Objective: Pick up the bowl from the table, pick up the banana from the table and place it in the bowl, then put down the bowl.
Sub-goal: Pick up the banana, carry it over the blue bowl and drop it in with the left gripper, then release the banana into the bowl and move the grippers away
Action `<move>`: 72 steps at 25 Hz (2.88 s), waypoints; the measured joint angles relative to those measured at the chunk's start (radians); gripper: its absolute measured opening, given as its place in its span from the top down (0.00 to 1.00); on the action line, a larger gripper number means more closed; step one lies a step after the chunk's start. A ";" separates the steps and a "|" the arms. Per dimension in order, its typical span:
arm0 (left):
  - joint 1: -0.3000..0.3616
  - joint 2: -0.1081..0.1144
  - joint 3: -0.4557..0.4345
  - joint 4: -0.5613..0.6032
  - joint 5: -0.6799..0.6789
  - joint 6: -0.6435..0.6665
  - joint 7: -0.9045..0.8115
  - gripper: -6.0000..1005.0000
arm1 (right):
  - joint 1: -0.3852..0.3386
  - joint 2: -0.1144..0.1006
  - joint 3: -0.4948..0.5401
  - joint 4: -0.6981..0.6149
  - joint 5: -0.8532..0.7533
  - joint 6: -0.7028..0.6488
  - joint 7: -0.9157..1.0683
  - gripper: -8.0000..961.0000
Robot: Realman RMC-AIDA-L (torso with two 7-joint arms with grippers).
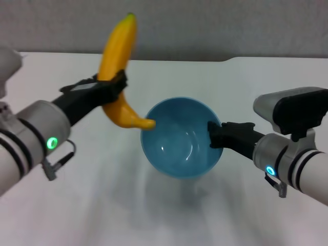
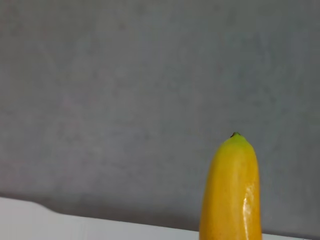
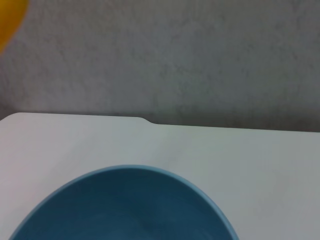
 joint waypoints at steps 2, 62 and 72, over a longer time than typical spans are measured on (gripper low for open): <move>-0.007 0.001 0.027 0.000 0.001 -0.014 0.000 0.43 | 0.015 0.000 -0.007 0.015 0.001 -0.007 0.004 0.90; 0.066 -0.005 -0.063 0.099 0.257 -0.095 0.001 0.14 | 0.171 -0.003 0.109 -0.031 0.116 0.316 -0.095 0.88; 0.081 -0.008 -0.152 0.151 0.257 -0.040 -0.007 0.13 | 0.226 -0.004 0.295 0.067 0.383 0.412 -0.320 0.87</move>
